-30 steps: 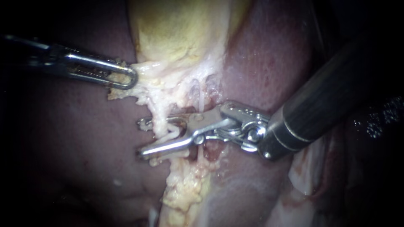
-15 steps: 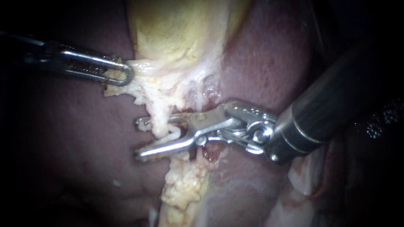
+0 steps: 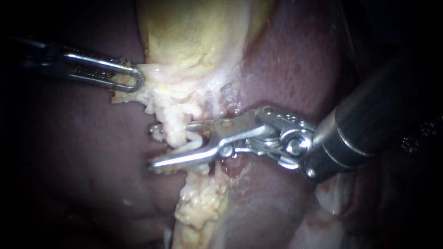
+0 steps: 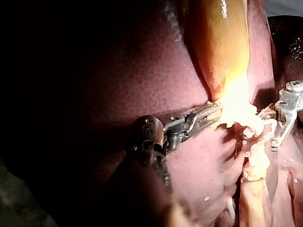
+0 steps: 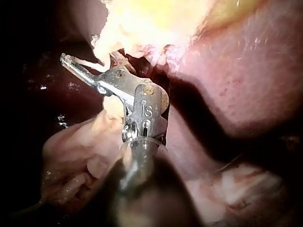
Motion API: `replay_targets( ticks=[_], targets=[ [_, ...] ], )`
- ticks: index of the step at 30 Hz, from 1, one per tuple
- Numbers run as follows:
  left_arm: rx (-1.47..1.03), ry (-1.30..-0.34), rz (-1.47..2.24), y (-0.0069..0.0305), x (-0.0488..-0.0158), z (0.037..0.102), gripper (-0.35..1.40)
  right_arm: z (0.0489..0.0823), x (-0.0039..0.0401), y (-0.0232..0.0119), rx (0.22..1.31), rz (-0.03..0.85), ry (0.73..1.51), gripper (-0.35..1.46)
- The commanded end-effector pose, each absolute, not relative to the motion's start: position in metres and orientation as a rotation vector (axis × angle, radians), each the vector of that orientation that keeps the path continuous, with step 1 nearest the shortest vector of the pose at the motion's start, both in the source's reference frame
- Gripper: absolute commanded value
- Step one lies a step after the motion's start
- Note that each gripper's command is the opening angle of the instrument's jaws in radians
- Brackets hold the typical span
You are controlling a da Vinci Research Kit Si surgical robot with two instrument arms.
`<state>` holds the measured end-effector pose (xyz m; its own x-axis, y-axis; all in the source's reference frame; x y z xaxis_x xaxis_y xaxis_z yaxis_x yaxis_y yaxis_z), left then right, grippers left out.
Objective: Clipping third clip left tube
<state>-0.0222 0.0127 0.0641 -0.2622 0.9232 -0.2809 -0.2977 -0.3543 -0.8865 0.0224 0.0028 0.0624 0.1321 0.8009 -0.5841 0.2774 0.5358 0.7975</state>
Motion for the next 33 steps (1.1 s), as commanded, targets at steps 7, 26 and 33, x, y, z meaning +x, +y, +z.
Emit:
replay_targets(
  ticks=[7,26,33],
  targets=[
    [-1.06,-0.915,1.755,0.0127,-0.0222,0.064,-0.35,0.0629,0.0224,0.0026,0.995,0.487,1.436,0.12],
    [-1.06,-0.915,1.754,0.0127,-0.0223,0.064,-0.35,0.0631,0.0224,0.0026,1.026,0.513,1.413,-0.35],
    [-1.06,-0.915,1.754,0.0127,-0.0223,0.064,-0.35,0.0633,0.0224,0.0025,1.025,0.512,1.413,-0.35]
  ],
)
